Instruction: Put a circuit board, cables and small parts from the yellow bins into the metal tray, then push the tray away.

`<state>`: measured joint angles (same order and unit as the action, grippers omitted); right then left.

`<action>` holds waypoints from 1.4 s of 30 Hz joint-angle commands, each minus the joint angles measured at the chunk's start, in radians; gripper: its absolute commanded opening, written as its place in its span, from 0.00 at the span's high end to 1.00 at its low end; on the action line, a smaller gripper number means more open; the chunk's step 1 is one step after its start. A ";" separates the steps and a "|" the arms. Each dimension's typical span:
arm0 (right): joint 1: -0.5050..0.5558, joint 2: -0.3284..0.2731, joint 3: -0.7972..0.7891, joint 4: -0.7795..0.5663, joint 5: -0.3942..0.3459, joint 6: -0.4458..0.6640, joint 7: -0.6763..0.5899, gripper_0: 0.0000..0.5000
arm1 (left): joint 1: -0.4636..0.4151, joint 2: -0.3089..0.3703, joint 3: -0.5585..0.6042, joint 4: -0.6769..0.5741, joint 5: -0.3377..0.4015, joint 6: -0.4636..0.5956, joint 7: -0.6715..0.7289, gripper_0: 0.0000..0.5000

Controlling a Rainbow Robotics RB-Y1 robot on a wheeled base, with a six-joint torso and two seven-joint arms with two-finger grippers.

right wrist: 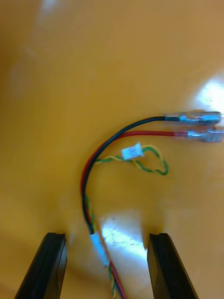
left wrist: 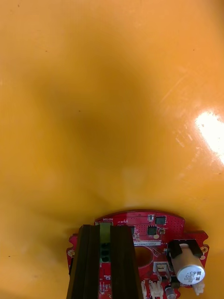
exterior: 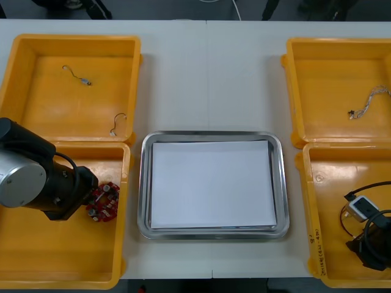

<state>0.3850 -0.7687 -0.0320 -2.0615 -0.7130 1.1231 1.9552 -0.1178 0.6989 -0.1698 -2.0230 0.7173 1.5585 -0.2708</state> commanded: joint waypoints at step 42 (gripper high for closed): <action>-0.005 0.023 -0.008 -0.034 -0.011 -0.032 0.014 1.00 | -0.118 0.194 0.237 -0.278 0.263 0.293 -0.064 1.00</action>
<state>0.3845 -0.7658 -0.0317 -2.0528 -0.7304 1.0847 1.9552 -0.1800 0.8426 0.0672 -2.2450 0.9606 1.8368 -0.2729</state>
